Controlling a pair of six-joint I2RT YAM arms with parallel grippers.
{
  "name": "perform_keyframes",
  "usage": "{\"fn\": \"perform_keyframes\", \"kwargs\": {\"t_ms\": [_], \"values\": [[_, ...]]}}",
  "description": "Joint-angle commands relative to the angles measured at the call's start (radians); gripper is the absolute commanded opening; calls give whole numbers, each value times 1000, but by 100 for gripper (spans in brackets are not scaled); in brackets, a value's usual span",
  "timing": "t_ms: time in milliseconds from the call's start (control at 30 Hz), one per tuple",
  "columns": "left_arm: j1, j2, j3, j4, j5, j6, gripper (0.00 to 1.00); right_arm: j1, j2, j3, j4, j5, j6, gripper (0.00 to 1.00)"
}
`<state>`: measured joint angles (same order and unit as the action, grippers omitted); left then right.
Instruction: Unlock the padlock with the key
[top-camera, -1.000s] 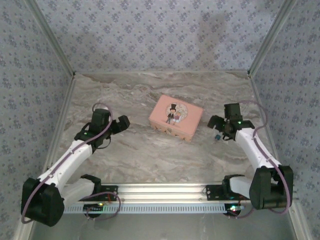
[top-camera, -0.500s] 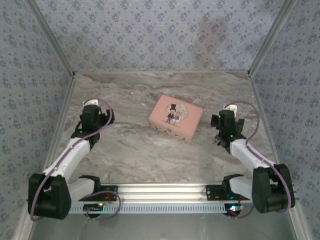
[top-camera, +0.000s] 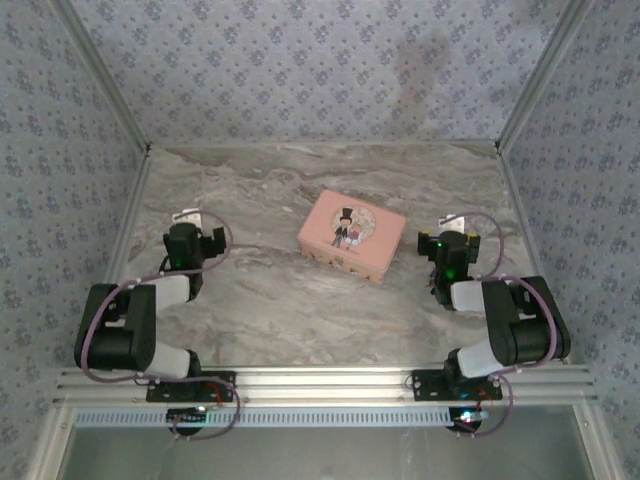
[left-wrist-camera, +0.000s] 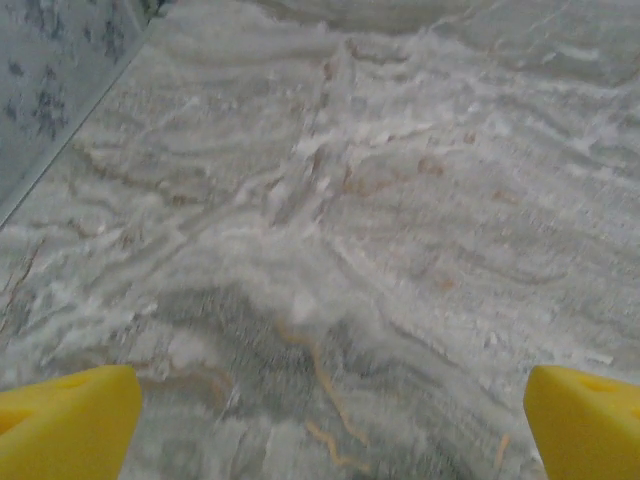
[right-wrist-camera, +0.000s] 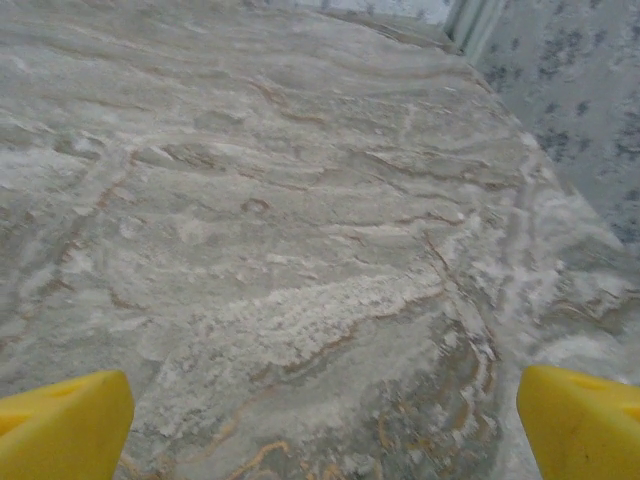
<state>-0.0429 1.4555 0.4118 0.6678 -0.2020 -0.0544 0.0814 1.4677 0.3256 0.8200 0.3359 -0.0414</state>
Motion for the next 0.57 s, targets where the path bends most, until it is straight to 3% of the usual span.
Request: {"fn": "perform_keyframes", "kwargs": {"t_ms": [0, 33, 67, 100, 133, 167, 267, 533], "values": [[26, 100, -55, 310, 62, 38, 98, -60, 91, -47, 270, -108, 20, 100], [26, 67, -2, 146, 38, 21, 98, -59, 81, -24, 217, -87, 29, 100], [39, 81, -8, 171, 57, 17, 98, -56, 44, 39, 35, -67, 71, 100], [40, 89, -24, 220, 20, 8, 98, -63, 64, 41, 42, -105, 44, 100], [33, 73, -14, 167, -3, 2, 98, -61, 66, 13, 114, -104, 31, 100], [27, 81, -19, 191, -16, 7, 98, -47, 55, 20, 93, -88, 19, 100], [-9, 86, -35, 234, -99, 21, 98, -98, 51, 51, 17, -214, 36, 100], [-9, 83, -32, 221, -98, 17, 98, -98, 59, 59, 13, -240, 26, 100]]}}
